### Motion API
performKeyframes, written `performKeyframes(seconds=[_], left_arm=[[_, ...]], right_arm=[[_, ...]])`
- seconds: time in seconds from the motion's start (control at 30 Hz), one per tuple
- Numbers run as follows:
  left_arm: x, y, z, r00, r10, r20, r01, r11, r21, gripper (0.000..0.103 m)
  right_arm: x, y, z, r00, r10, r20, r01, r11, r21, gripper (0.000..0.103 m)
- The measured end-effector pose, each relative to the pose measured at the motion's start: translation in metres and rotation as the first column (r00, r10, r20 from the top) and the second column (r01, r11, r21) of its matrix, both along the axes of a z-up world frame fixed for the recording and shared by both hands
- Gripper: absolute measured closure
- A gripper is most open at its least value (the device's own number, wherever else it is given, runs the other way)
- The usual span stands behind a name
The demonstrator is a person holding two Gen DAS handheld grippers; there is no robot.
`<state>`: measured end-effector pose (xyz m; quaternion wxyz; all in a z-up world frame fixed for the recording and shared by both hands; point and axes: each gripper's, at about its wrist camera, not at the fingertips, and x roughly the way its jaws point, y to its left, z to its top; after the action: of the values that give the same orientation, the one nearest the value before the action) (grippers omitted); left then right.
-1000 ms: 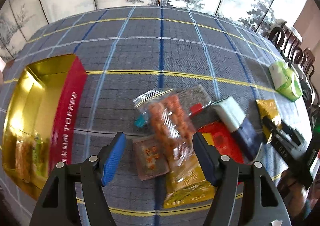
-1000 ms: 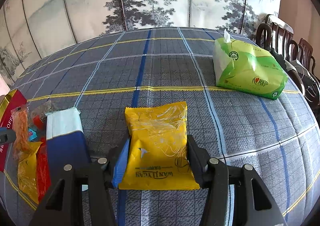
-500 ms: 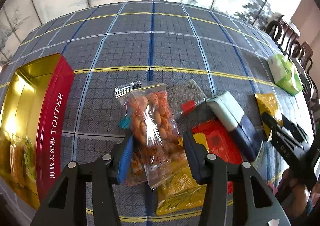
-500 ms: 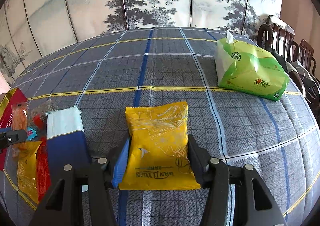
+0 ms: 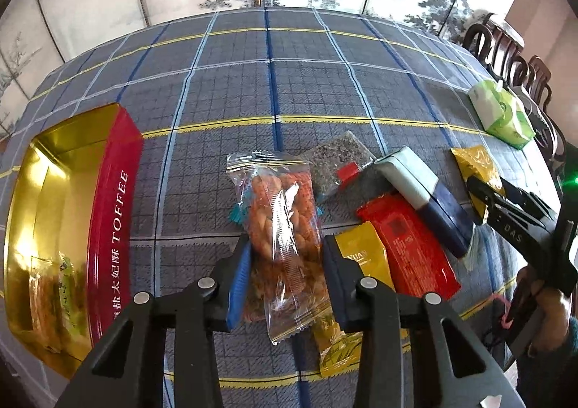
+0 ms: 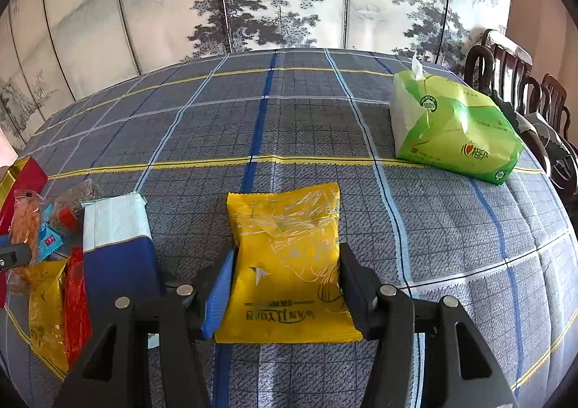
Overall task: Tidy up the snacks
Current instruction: 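Carry the peanut bag into the tin and open the left gripper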
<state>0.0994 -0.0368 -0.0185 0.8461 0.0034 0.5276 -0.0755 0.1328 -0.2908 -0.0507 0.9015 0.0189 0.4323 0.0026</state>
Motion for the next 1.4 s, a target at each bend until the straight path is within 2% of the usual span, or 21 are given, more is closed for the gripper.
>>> performKeyframes(seconds=[0.43, 0.83, 1.13, 1.4], left_arm=[[-0.011, 0.007, 0.011, 1.000, -0.015, 0.007, 0.015, 1.000, 0.002, 0.069], [-0.026, 0.027, 0.036, 0.999, 0.001, 0.051, -0.001, 1.000, 0.009, 0.069], [-0.034, 0.076, 0.050, 0.994, 0.073, 0.080, -0.076, 0.996, 0.034, 0.069], [-0.039, 0.136, 0.044, 0.983, 0.168, 0.069, -0.172, 0.983, 0.063, 0.069]], right_arm=[[-0.001, 0.000, 0.001, 1.000, -0.001, -0.001, 0.001, 1.000, -0.007, 0.047], [-0.002, 0.000, 0.002, 1.000, -0.002, -0.002, 0.002, 1.000, -0.014, 0.047], [-0.004, -0.002, 0.002, 1.000, -0.002, -0.004, 0.002, 1.000, -0.023, 0.047], [-0.002, 0.001, 0.002, 1.000, -0.002, -0.007, 0.002, 0.999, -0.038, 0.047]])
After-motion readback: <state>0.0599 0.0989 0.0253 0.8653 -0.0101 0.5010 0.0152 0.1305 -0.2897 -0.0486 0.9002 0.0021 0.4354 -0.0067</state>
